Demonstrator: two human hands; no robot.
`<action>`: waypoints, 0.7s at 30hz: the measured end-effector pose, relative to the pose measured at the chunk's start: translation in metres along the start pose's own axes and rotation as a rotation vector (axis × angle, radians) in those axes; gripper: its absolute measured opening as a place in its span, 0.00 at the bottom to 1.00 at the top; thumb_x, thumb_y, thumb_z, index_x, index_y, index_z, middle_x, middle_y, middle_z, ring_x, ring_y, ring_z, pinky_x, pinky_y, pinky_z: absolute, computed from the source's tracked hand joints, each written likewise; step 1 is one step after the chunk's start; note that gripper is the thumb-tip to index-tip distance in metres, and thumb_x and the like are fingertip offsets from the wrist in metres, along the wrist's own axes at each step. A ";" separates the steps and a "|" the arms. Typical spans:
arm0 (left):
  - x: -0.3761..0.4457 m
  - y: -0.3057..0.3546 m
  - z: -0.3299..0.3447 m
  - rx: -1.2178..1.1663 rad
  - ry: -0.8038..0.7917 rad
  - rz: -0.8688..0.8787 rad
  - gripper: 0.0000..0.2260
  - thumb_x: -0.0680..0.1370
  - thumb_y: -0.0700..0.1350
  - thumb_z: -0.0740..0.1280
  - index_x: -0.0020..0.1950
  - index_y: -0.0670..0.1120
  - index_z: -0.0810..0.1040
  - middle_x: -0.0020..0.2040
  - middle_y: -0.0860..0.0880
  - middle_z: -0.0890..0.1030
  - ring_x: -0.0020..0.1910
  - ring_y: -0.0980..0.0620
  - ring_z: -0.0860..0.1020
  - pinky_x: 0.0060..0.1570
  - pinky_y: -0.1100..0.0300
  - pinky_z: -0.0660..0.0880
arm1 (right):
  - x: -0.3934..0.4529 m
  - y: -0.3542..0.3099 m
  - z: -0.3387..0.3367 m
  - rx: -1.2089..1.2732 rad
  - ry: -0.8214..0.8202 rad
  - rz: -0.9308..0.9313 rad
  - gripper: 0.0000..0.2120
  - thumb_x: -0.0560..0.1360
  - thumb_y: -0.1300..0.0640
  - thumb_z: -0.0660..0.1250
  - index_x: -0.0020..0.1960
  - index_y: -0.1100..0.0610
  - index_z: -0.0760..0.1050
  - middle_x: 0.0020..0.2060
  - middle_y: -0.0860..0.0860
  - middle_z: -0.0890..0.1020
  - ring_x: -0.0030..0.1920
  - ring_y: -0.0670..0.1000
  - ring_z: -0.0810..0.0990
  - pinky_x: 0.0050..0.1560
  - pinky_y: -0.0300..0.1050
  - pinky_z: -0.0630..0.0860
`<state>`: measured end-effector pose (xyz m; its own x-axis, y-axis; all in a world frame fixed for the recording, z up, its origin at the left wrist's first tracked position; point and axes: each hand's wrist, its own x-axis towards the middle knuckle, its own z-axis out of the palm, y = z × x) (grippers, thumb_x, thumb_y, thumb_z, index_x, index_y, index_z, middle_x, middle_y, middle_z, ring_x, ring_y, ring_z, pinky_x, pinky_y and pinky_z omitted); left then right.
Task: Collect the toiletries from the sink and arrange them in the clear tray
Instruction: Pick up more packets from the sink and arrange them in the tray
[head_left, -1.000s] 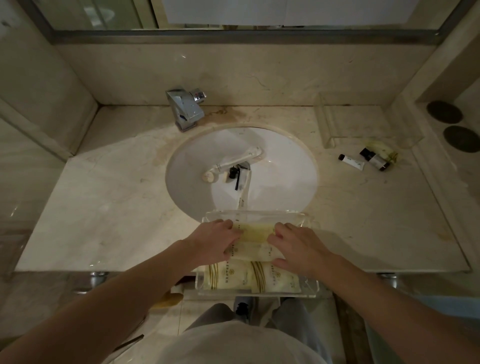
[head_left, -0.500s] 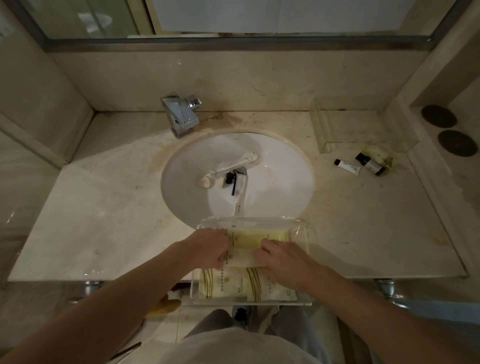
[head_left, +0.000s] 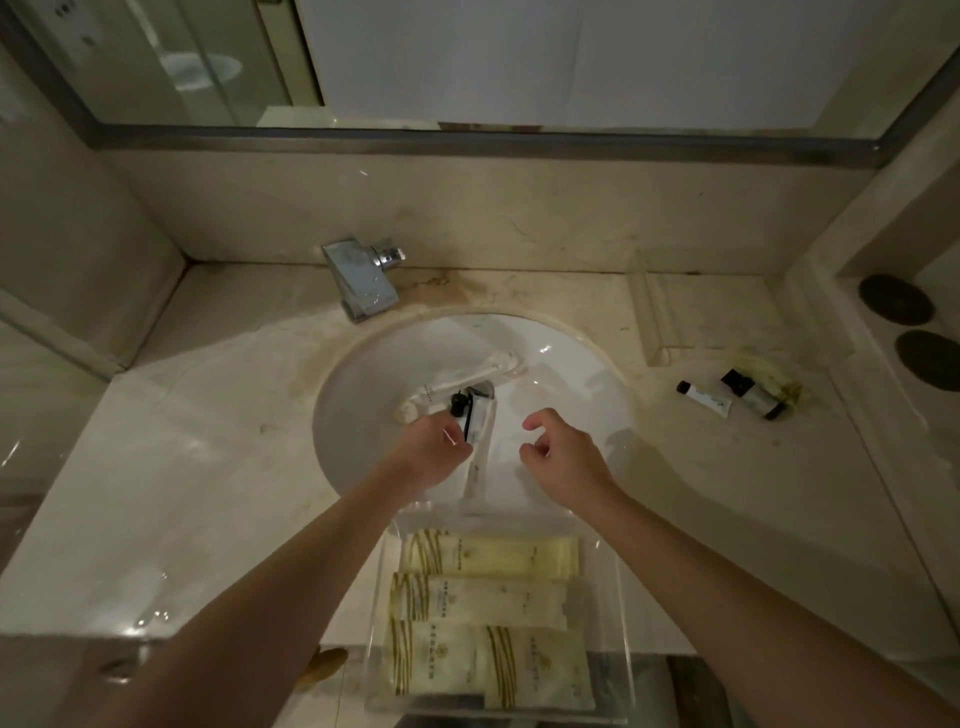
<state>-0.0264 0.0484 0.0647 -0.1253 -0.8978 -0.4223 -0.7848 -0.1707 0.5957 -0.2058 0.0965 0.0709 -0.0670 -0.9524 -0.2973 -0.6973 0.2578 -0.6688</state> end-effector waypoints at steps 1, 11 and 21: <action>0.009 -0.001 0.005 -0.008 -0.025 -0.044 0.03 0.74 0.44 0.68 0.43 0.47 0.75 0.47 0.46 0.80 0.45 0.48 0.77 0.47 0.55 0.75 | 0.011 0.001 0.000 0.005 -0.029 0.032 0.14 0.76 0.54 0.62 0.61 0.52 0.70 0.39 0.52 0.81 0.41 0.54 0.80 0.47 0.53 0.79; 0.078 -0.024 0.043 0.076 -0.362 -0.232 0.15 0.76 0.50 0.66 0.62 0.50 0.76 0.67 0.46 0.72 0.59 0.47 0.76 0.62 0.54 0.72 | 0.123 0.022 0.036 -0.453 -0.207 -0.054 0.17 0.78 0.56 0.58 0.66 0.52 0.73 0.74 0.51 0.59 0.70 0.55 0.61 0.61 0.51 0.71; 0.115 -0.044 0.071 0.100 -0.466 -0.224 0.20 0.74 0.48 0.70 0.66 0.50 0.74 0.68 0.46 0.70 0.68 0.47 0.69 0.67 0.54 0.67 | 0.213 0.020 0.077 -0.734 -0.445 -0.120 0.13 0.76 0.66 0.59 0.54 0.57 0.78 0.78 0.47 0.40 0.76 0.57 0.53 0.65 0.55 0.68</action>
<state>-0.0499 -0.0183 -0.0586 -0.1861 -0.5642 -0.8044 -0.8744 -0.2782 0.3975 -0.1791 -0.0888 -0.0578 0.2149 -0.7746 -0.5948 -0.9764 -0.1563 -0.1491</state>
